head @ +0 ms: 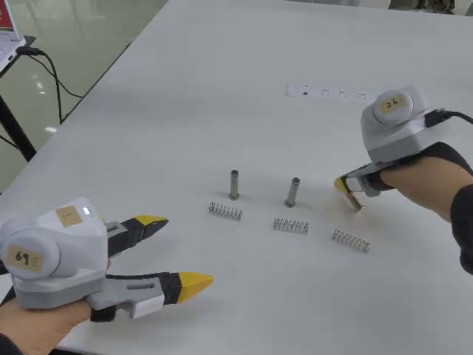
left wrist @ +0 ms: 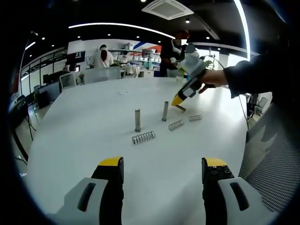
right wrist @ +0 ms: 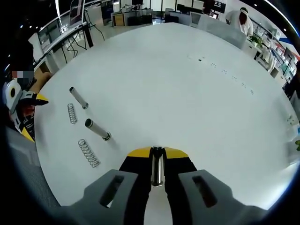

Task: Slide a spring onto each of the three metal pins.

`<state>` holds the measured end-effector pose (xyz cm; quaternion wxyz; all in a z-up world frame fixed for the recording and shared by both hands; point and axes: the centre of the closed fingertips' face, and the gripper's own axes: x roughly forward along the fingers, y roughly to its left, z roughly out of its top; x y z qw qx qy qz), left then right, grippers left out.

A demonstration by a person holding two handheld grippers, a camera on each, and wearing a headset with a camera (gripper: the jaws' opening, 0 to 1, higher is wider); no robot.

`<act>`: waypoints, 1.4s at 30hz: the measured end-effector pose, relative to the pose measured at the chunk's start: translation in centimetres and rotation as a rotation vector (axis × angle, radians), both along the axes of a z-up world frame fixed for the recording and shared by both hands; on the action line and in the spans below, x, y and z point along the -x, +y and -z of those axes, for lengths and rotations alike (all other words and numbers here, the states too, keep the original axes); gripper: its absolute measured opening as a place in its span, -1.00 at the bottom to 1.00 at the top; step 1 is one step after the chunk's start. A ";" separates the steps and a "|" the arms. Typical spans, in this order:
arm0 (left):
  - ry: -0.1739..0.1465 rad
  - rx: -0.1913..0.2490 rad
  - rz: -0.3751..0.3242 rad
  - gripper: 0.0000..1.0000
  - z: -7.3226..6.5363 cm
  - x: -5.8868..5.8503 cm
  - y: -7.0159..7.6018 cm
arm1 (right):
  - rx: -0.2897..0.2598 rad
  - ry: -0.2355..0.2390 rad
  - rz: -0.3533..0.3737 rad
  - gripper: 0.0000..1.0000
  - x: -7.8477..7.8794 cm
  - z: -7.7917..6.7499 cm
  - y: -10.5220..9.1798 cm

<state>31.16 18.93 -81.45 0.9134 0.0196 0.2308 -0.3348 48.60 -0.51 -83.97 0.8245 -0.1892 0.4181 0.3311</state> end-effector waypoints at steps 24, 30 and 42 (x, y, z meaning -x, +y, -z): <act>-0.025 -0.009 0.021 0.32 -1.1 0.1 -0.6 | -0.051 -0.058 0.005 -0.80 1.5 -2.2 -0.5; -0.029 -0.013 0.025 0.32 -1.3 0.2 -0.7 | -0.059 -0.067 0.006 -0.80 1.7 -2.4 -0.7; -0.034 -0.015 0.025 0.32 -1.6 0.3 -0.8 | -0.068 -0.083 0.003 -0.80 1.9 -2.6 -0.8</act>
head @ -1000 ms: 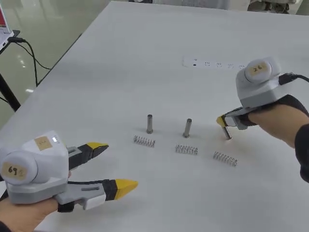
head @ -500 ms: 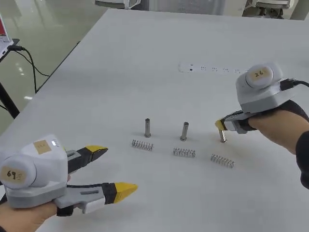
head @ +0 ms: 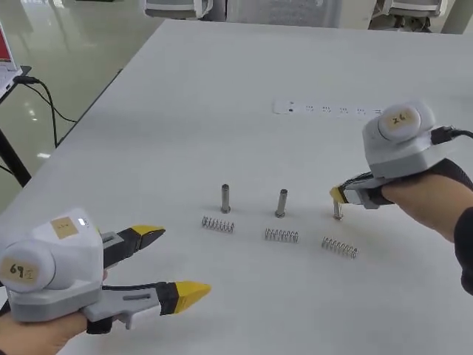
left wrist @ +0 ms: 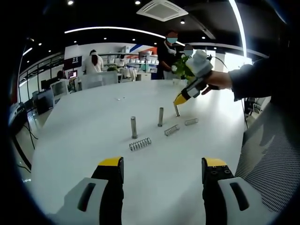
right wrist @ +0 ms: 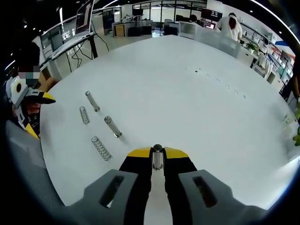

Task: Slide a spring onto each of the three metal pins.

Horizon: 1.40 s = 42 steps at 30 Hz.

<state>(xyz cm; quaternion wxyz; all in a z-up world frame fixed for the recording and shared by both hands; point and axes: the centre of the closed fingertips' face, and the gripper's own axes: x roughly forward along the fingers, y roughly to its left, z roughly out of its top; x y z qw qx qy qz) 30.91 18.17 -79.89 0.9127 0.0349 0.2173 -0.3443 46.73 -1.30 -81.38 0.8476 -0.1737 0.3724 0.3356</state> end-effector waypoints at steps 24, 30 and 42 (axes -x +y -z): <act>-0.007 0.003 0.006 0.32 -0.2 -0.2 -0.3 | -0.022 0.011 0.029 -0.79 0.4 -0.1 -0.5; -0.005 0.005 0.004 0.32 -0.1 -0.1 -0.2 | -0.018 0.005 0.027 -0.79 0.6 -0.2 -0.6; -0.006 0.003 0.006 0.32 -0.1 -0.1 -0.3 | -0.007 0.011 0.023 -0.79 1.0 0.3 -1.0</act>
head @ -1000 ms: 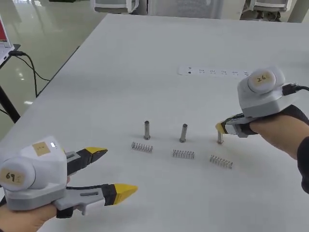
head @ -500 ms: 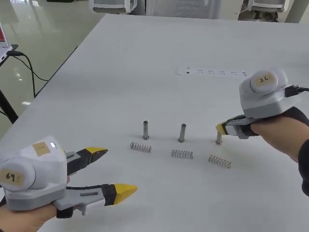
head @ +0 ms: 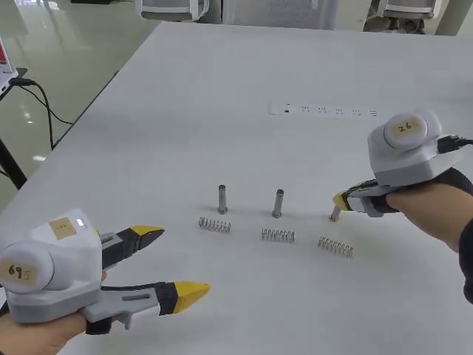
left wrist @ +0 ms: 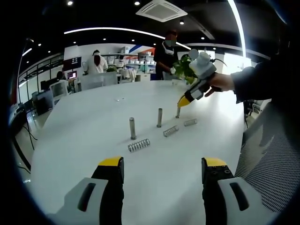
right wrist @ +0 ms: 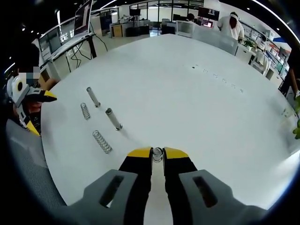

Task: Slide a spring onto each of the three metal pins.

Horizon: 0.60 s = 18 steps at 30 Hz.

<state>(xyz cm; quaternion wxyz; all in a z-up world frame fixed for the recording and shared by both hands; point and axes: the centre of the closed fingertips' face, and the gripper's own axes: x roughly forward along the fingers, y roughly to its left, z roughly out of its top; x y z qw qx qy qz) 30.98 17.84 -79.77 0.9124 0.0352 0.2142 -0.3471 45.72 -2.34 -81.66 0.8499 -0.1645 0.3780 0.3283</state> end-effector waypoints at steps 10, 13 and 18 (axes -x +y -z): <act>-0.001 0.001 -0.001 0.32 -0.1 0.1 0.1 | 0.005 -0.005 -0.009 -0.79 0.0 0.1 0.1; -0.001 0.000 0.000 0.32 -0.1 0.1 0.1 | 0.011 -0.002 -0.013 -0.78 0.2 0.2 0.0; 0.000 0.001 0.002 0.32 -0.1 0.1 0.1 | 0.006 -0.017 -0.018 -0.69 0.1 0.1 0.1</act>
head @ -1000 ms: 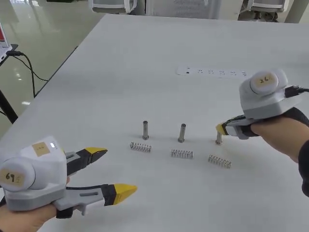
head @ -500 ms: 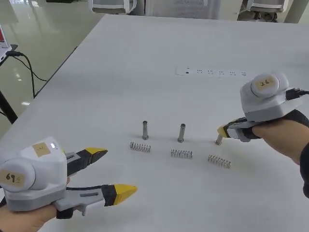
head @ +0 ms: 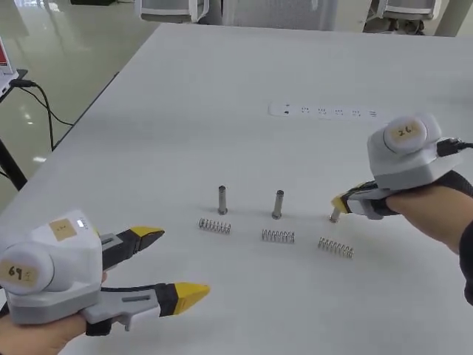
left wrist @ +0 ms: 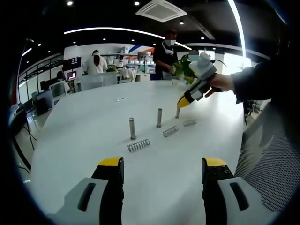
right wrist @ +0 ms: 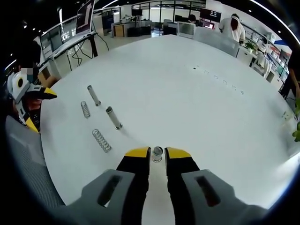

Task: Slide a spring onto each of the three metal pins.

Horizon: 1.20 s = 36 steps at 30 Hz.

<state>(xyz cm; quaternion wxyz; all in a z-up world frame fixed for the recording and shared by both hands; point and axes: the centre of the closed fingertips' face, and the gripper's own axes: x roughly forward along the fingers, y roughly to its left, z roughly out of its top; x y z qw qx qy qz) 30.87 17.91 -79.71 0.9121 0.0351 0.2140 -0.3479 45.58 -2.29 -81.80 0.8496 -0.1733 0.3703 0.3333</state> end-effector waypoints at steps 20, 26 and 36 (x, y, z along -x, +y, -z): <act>0.000 -0.002 0.005 0.32 0.0 0.1 -0.2 | -0.015 -0.030 0.005 -0.55 0.0 -0.4 -0.7; 0.000 -0.002 0.007 0.32 0.0 0.0 -0.2 | -0.018 -0.032 0.005 -0.54 0.3 -0.6 -0.9; 0.003 -0.002 0.008 0.32 0.0 0.0 -0.2 | -0.018 -0.027 0.000 -0.54 1.1 -0.4 -1.6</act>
